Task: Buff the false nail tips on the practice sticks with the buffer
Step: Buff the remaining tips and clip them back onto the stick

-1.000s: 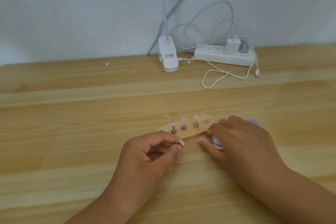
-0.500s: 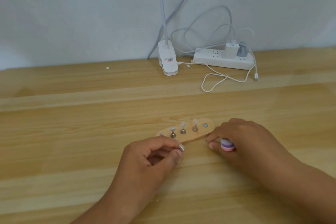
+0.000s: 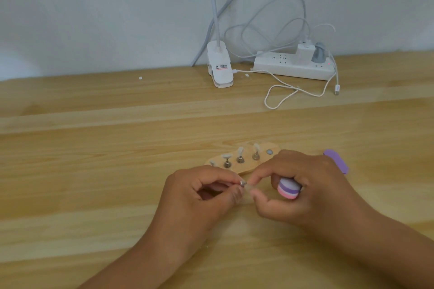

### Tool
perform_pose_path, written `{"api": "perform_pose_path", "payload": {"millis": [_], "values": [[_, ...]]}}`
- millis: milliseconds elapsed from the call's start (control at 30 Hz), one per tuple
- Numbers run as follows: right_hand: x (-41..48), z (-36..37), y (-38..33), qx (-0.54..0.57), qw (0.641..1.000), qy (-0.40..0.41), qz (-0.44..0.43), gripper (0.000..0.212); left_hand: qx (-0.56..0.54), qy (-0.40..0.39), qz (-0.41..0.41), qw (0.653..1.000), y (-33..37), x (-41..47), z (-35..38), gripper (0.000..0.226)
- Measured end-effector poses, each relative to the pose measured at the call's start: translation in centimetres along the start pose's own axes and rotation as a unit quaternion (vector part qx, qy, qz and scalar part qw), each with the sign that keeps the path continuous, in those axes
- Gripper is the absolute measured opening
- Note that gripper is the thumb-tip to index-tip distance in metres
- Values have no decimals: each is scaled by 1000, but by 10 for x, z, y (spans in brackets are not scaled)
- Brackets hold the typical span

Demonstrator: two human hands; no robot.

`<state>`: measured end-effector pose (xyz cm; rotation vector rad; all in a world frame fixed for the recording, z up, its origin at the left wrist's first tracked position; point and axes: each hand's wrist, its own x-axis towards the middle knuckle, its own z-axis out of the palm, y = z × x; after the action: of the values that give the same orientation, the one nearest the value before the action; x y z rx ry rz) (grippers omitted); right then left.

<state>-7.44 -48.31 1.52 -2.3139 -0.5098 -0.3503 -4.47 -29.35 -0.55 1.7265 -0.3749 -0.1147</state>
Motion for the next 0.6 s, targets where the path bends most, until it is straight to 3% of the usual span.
{"api": "perform_pose_path", "payload": {"millis": [167,600], "values": [[-1,3,0,-42,998,48,-25,14,4,-14,6,1000,-1,0,-2,15],[-2,14,7,-36,994,50,-87,21,-20,-17,9,1000,3,-2,-2,10]]}}
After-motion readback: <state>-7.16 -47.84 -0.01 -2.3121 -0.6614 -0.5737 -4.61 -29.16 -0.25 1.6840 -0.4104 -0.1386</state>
